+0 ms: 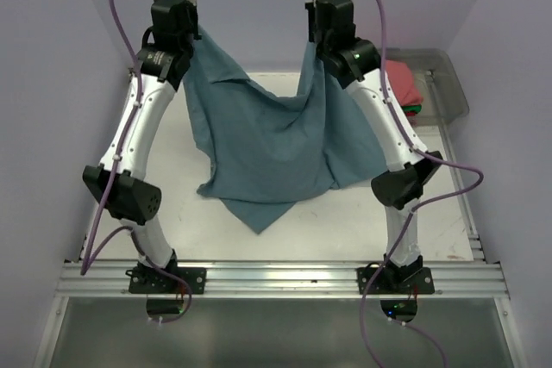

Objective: Fold and stack the t-shirts
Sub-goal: Flatten out the tshirt

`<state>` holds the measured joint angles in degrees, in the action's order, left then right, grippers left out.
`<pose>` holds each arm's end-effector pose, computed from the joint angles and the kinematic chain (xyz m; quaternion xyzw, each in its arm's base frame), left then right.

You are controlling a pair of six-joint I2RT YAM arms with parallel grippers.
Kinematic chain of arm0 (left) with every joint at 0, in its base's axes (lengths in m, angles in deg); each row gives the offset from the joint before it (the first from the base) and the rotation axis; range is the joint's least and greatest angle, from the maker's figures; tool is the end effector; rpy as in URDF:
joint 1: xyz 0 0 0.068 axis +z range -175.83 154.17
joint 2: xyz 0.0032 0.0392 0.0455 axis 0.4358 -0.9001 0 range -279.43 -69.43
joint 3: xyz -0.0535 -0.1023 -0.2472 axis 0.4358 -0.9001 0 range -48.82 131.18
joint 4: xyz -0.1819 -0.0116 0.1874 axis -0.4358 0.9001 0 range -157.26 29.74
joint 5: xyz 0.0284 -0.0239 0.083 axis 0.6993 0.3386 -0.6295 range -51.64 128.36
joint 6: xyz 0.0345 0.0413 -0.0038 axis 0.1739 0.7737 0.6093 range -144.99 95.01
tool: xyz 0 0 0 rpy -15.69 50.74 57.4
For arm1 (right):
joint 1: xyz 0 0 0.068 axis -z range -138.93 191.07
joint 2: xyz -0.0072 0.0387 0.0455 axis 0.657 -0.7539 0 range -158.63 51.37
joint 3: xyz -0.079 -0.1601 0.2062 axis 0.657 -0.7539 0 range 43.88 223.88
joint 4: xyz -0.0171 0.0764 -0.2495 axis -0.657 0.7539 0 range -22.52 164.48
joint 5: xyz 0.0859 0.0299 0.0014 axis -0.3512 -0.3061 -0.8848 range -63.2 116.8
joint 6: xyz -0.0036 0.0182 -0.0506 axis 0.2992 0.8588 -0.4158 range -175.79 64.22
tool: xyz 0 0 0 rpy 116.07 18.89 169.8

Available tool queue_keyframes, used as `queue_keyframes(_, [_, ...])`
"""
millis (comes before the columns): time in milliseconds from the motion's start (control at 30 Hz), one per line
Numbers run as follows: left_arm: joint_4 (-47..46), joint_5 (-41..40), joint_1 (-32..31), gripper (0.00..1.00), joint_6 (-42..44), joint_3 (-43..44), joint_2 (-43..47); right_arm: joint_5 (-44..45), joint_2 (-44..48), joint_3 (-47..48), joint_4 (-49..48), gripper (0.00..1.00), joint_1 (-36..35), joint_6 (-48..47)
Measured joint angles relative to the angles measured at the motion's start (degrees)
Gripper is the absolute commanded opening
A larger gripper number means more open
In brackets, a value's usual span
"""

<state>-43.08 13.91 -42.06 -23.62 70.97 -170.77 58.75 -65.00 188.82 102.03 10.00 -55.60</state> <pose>0.3797 -0.0950 0.4961 -0.0295 0.7380 0.0710 0.6704 0.3758 0.2046 0.5090 -0.0127 0.7376 -0.0236 0.6747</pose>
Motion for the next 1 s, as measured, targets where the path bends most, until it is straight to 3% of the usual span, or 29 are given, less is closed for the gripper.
queue_keyframes(133, [1.9,2.5,6.4,0.00,-0.8,0.7,-3.6,-1.5,-1.4,-6.1,-2.9,0.00,1.3,-0.3])
queue_keyframes(233, [-0.4,3.3,7.5,0.00,-0.4,-0.3,0.4,-2.7,3.8,-14.7,-8.9,0.00,1.4,-1.3])
queue_keyframes(367, [-3.9,4.6,6.6,0.00,-0.1,-9.9,17.5,-6.5,19.1,-29.9,-13.9,0.00,1.1,-1.2])
queue_keyframes(500, [-7.1,5.2,6.4,0.00,-1.0,-23.4,42.6,-11.1,38.9,-41.9,-16.7,0.00,0.3,0.2])
queue_keyframes(633, [-7.0,7.0,6.4,0.00,-3.4,-25.0,57.7,-16.5,55.0,-48.5,-17.8,0.00,-1.4,2.2])
queue_keyframes(800, [-3.1,11.3,6.4,0.00,-6.4,-16.9,58.0,-21.9,60.5,-45.5,-17.4,0.00,-2.0,3.8])
queue_keyframes(1000, [0.7,13.6,6.4,0.00,-7.8,-5.8,45.7,-21.5,52.7,-39.2,-16.4,0.00,-2.0,5.2])
